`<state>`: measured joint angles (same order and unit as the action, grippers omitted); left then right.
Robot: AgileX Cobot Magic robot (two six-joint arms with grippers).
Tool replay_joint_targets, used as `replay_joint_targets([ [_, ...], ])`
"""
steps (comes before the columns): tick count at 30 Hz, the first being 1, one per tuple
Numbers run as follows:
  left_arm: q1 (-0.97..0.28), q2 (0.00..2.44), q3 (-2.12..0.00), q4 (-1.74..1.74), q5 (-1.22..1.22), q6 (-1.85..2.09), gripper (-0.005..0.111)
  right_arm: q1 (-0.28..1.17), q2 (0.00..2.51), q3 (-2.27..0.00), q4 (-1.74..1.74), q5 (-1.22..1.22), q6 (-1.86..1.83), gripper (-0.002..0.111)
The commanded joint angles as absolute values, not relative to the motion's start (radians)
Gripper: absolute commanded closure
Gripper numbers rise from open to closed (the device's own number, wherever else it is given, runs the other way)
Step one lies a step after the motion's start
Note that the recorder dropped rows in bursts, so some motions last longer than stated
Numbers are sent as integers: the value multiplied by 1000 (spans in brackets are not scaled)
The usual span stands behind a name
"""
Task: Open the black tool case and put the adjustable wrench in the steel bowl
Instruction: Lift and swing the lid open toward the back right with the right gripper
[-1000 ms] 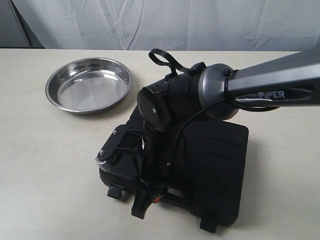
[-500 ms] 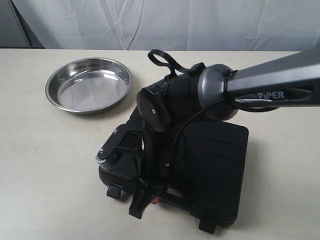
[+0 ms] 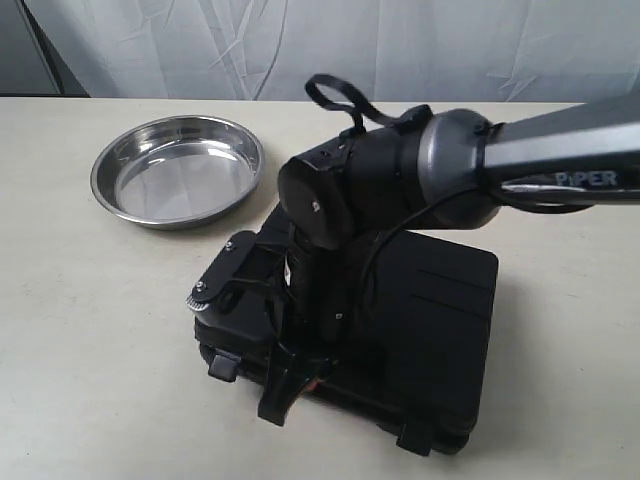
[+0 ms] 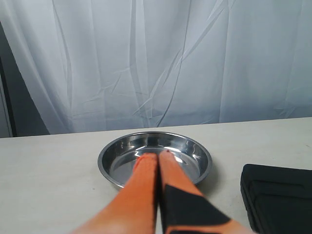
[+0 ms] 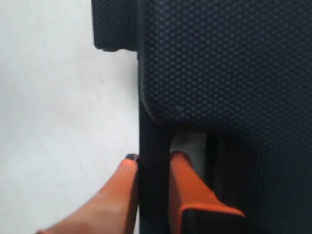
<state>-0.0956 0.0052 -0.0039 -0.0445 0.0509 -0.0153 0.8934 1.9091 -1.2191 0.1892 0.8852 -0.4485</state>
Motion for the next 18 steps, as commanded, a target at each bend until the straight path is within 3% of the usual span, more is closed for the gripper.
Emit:
replay_joint_targets([
  [1, -102, 0, 0, -39, 51, -16, 107, 893, 1842, -1222, 186, 883, -442, 108],
  [8, -102, 0, 0, -39, 51, -16, 107, 893, 1750, -1222, 101, 877, -409, 108],
  [18, -102, 0, 0, -39, 51, -16, 107, 833, 1592, -1247, -343, 882, -111, 109],
])
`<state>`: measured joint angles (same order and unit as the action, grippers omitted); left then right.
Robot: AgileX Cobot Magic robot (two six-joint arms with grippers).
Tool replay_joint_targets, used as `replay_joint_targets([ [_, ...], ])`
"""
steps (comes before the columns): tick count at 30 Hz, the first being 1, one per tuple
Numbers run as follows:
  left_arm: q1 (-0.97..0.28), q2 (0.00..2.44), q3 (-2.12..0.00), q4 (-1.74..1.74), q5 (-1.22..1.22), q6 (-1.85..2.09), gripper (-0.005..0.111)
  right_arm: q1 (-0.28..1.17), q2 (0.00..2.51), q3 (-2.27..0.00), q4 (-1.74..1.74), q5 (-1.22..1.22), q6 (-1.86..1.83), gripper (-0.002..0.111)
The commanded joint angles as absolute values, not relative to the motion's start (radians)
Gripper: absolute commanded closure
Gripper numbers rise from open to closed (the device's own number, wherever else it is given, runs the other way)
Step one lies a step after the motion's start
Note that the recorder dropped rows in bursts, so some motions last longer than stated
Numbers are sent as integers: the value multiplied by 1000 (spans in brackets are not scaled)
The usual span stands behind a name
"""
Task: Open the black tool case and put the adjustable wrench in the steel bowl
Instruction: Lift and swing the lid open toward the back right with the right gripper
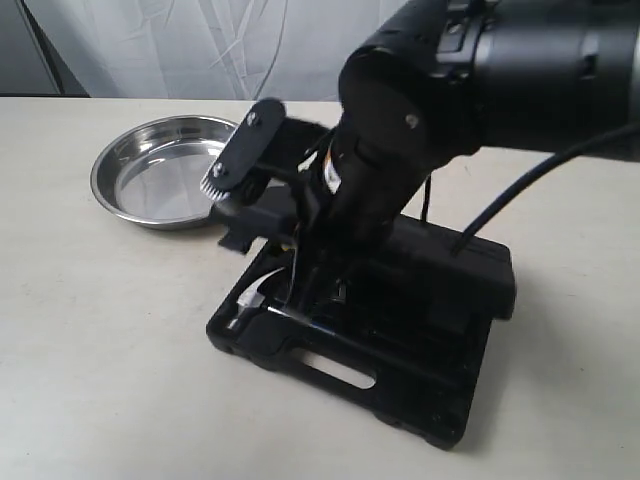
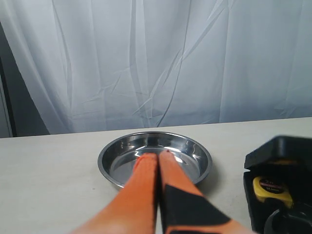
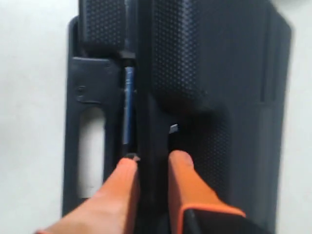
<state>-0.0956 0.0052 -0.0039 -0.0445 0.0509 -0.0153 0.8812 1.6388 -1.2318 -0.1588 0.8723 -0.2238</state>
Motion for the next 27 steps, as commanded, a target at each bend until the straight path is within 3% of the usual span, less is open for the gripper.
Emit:
replay_joint_targets([
  [1, -102, 0, 0, -39, 51, -16, 107, 818, 1586, -1254, -370, 887, -92, 109],
  [27, -102, 0, 0, -39, 51, -16, 107, 249, 1579, -1282, -410, 881, -33, 109],
])
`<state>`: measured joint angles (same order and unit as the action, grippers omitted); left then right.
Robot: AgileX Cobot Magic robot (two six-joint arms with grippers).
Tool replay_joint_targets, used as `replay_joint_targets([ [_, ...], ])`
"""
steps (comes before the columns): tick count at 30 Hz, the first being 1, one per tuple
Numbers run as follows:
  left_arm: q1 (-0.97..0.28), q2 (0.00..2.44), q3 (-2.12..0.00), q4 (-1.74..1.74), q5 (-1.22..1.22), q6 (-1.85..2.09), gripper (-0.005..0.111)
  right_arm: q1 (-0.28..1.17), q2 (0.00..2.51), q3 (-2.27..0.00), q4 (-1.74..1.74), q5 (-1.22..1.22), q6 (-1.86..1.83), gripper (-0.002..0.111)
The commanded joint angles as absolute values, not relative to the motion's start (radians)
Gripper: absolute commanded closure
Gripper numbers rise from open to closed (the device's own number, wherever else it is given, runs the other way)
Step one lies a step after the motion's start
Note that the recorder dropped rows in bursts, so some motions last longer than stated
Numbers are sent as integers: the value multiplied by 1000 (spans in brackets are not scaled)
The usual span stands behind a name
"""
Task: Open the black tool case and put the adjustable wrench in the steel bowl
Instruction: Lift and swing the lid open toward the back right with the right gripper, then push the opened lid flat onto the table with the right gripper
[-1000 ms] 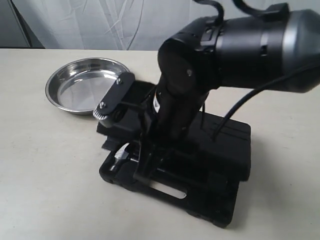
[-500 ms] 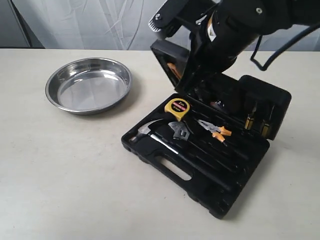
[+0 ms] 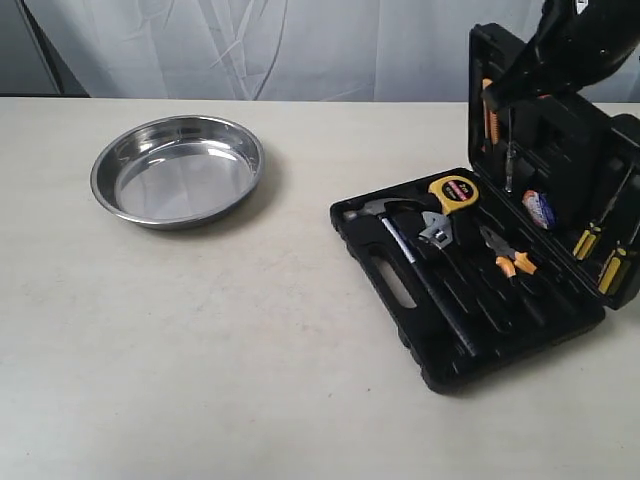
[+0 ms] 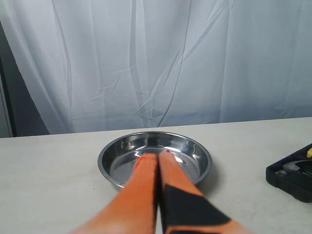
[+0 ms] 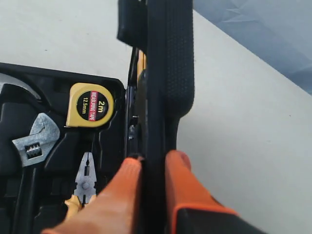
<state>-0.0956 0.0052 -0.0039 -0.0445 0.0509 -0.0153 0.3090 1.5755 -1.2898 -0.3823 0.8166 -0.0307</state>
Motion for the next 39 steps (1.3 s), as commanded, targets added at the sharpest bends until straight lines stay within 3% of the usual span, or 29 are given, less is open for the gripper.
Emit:
replay_joint_targets([
  [1, -102, 0, 0, -39, 51, -16, 107, 231, 1579, -1282, -412, 881, -33, 109],
  [12, -102, 0, 0, -39, 51, -16, 107, 131, 1579, -1282, -461, 878, -33, 109],
  [39, -102, 0, 0, -39, 51, -16, 107, 129, 1655, -1282, -628, 883, 134, 109],
])
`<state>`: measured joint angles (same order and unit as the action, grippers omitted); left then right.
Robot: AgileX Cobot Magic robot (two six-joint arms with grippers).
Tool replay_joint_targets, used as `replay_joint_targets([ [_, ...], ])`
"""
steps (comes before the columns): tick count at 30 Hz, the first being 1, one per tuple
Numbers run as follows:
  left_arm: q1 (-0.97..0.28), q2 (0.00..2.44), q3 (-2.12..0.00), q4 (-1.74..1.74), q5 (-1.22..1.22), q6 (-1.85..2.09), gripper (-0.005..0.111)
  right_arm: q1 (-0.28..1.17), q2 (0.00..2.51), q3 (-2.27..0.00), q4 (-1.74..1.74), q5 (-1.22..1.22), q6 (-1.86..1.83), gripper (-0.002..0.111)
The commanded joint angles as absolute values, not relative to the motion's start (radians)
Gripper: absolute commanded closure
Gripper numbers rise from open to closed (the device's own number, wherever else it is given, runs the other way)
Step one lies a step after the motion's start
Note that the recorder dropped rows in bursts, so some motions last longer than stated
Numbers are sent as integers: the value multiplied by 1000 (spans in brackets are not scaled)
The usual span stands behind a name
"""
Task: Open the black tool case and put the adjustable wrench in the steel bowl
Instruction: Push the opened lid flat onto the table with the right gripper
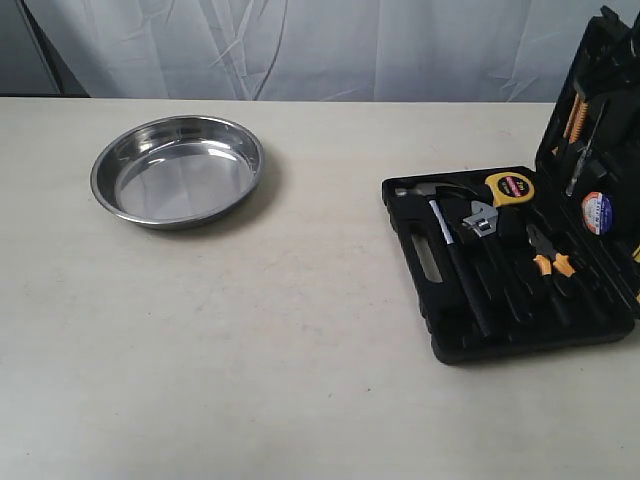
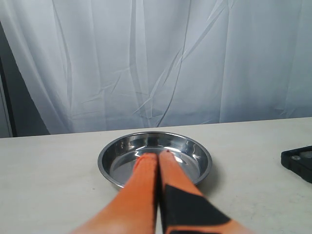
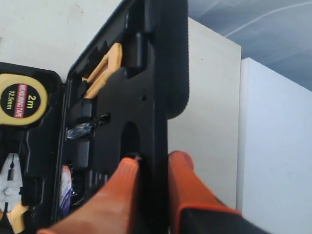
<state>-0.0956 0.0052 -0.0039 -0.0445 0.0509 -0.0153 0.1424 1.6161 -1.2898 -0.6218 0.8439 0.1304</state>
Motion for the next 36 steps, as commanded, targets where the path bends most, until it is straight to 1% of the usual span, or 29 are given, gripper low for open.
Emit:
replay_joint_targets([
  [1, -102, 0, 0, -39, 51, -16, 107, 129, 1659, -1282, -628, 883, 136, 109],
  [14, -102, 0, 0, -39, 51, -16, 107, 129, 1680, -1282, -731, 851, 249, 109],
  [25, -102, 0, 0, -39, 51, -16, 107, 129, 1762, -1282, -731, 898, 288, 109],
  [36, -102, 0, 0, -39, 51, -16, 107, 129, 1791, -1282, -733, 850, 292, 109],
])
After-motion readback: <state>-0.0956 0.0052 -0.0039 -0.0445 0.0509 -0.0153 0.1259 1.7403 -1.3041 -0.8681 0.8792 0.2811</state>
